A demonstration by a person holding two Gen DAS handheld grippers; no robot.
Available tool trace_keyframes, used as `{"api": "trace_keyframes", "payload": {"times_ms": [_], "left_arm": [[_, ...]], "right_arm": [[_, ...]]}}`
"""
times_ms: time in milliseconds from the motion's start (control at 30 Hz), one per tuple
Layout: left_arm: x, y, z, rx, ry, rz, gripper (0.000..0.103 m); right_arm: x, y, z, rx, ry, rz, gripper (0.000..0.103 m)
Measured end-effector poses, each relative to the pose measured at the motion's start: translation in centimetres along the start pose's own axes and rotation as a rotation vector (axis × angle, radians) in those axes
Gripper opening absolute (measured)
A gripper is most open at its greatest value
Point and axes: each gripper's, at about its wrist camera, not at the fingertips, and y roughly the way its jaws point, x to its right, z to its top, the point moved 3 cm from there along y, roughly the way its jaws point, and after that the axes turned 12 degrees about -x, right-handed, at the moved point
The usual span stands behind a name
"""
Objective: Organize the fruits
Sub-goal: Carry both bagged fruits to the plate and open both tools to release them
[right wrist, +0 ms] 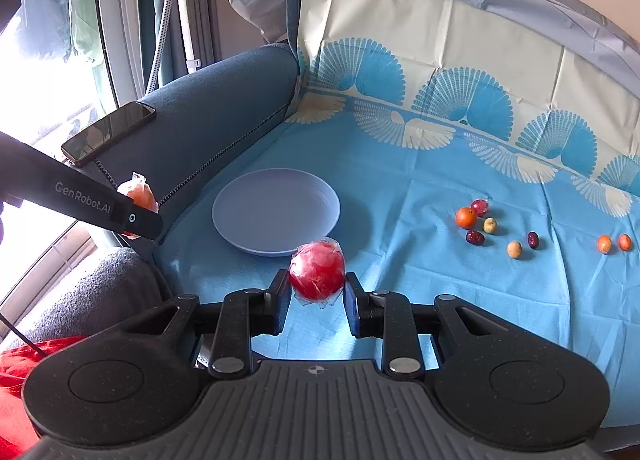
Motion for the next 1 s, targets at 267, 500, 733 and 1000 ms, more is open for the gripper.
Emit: {"api": "trace_keyframes", "payload": {"times_ms": [267, 500, 733, 1000], "left_arm": [[-2.1, 1.3, 2.5, -0.006, -0.033, 0.014, 0.040], [-3.7, 3.7, 6.7, 0.004, -0.045, 0.042, 0.040], [-4.0, 9.3, 10.9, -0.048, -0.013, 0.021, 0.040], [-3.6, 16.7, 12.9, -0.143, 0.023, 0.043, 0.040]], "right_arm": [[0.2, 1.5, 1.7, -0.019, 0.018, 0.014, 0.030], [-0.6, 5.7, 4.7, -0.047, -0.007, 0.046, 0.030], [-1.2, 11.7, 7.9, -0.094, -0.028, 0.056, 0.030], [-1.7, 18.9, 8.9, -0.210, -0.049, 0.055, 0.030]]}}
